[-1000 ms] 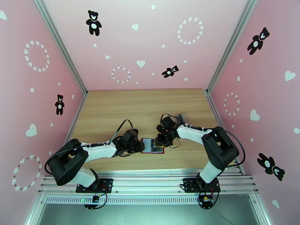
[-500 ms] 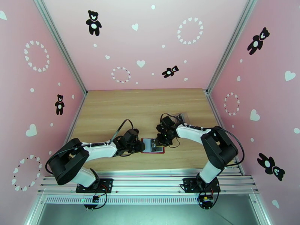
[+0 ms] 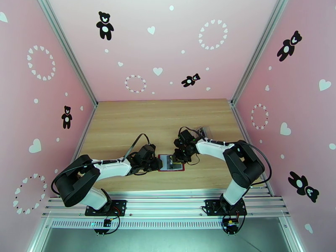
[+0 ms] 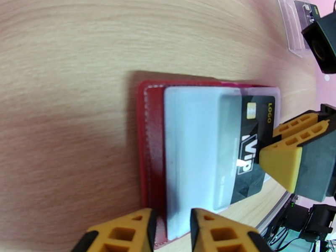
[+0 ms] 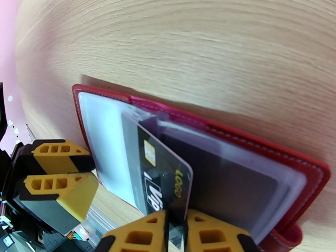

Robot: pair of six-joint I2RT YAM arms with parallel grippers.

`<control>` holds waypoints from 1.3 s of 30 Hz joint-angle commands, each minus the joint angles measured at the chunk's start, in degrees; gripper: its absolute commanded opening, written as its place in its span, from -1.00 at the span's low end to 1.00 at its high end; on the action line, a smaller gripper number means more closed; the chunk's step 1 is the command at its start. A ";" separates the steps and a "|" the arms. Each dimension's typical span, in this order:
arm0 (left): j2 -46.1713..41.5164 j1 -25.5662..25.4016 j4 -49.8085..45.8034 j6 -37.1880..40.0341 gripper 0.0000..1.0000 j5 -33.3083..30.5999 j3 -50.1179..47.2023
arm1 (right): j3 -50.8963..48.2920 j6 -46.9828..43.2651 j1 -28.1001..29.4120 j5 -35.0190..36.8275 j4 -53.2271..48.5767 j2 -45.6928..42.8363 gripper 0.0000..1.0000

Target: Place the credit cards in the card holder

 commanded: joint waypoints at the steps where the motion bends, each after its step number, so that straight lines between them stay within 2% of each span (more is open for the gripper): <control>1: 1.97 -0.99 -1.44 -0.13 -0.41 -0.53 0.12 | -0.72 1.99 1.92 1.03 1.49 1.39 -0.64; 4: 1.92 -1.19 -1.56 -0.18 -0.41 -0.76 0.12 | -0.60 2.45 2.89 1.39 1.83 1.79 -0.62; 6: 1.88 -1.14 -1.59 -0.19 -0.41 -0.89 0.12 | 0.03 1.87 3.12 2.56 0.55 1.53 -0.54; 9: 1.74 -1.15 -1.81 -0.17 -0.41 -1.02 0.12 | 1.96 -0.66 3.33 7.09 -4.27 -0.39 -0.48; 14: 1.63 -1.26 -2.08 -0.10 -0.42 -1.14 0.21 | 3.76 -2.51 3.31 10.28 -8.70 -2.99 -0.25; 18: 1.55 -1.26 -2.22 -0.06 -0.42 -1.12 0.27 | 3.88 -2.22 3.36 10.92 -8.34 -2.60 -0.27; 29: 1.93 -1.43 -2.28 0.06 -0.46 -1.10 0.60 | 4.74 -0.19 6.01 11.40 -5.75 1.86 -0.48; 39: 2.16 -1.52 -2.09 0.09 -0.46 -0.95 0.74 | 6.67 0.64 7.77 11.27 -4.91 4.49 -0.50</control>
